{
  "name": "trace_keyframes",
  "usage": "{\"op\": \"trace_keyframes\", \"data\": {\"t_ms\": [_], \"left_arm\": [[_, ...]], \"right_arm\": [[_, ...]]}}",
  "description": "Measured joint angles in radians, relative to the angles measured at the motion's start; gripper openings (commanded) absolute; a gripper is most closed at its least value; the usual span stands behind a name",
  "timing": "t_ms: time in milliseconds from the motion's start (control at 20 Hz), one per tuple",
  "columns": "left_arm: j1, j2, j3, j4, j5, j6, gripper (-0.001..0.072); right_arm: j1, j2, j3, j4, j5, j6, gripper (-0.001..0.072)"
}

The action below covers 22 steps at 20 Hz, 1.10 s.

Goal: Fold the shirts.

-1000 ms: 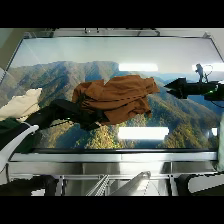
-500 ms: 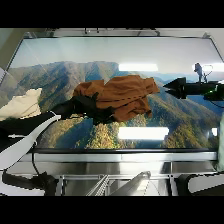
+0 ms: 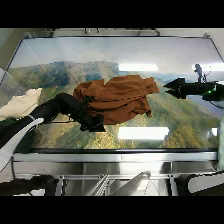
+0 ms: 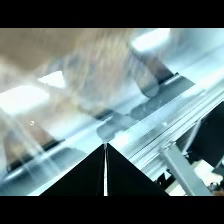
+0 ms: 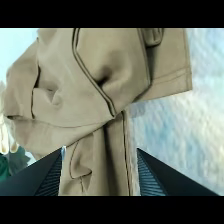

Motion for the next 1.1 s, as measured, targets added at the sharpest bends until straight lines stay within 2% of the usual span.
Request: {"op": "trace_keyframes", "data": {"t_ms": [50, 100, 150, 200, 450, 600, 650, 750, 1050, 1100], "left_arm": [[0.023, 0.033, -0.035, -0.012, -0.047, 0.003, 0.0018], [0.040, 0.058, -0.066, -0.034, -0.088, 0.003, 0.0211], [0.050, 0.076, -0.087, -0.055, -0.121, 0.006, 0.0539], [0.053, 0.089, -0.103, -0.070, -0.163, 0.006, 0.0705], [0.000, 0.112, -0.138, -0.115, -0.381, -0.021, 0.0706], [-0.030, 0.078, -0.143, -0.123, -0.458, -0.064, 0.0705], [-0.035, 0.059, -0.143, -0.126, -0.474, -0.080, 0.0686], [-0.042, 0.030, -0.143, -0.139, -0.493, -0.108, 0.0538], [-0.068, -0.006, -0.112, -0.141, -0.568, -0.168, 0.0537], [-0.080, -0.010, -0.097, -0.134, -0.593, -0.171, 0.0370]], "right_arm": [[0.007, -0.004, 0.000, 0.000, 0.000, 0.000, 0.0504], [0.017, -0.008, 0.000, 0.000, -0.002, 0.000, 0.0504], [0.028, -0.011, 0.000, 0.003, -0.004, 0.000, 0.0504], [0.037, -0.012, 0.000, 0.009, -0.004, 0.000, 0.0504], [0.066, -0.015, 0.000, 0.071, -0.006, -0.002, 0.0504], [0.071, -0.015, 0.000, 0.093, 0.001, -0.008, 0.0504], [0.071, -0.015, 0.000, 0.097, 0.007, -0.008, 0.0504], [0.071, -0.015, 0.000, 0.103, 0.018, -0.010, 0.0504], [0.071, -0.015, 0.000, 0.110, 0.042, -0.032, 0.0504], [0.071, -0.015, 0.000, 0.111, 0.042, -0.036, 0.0504]]}}
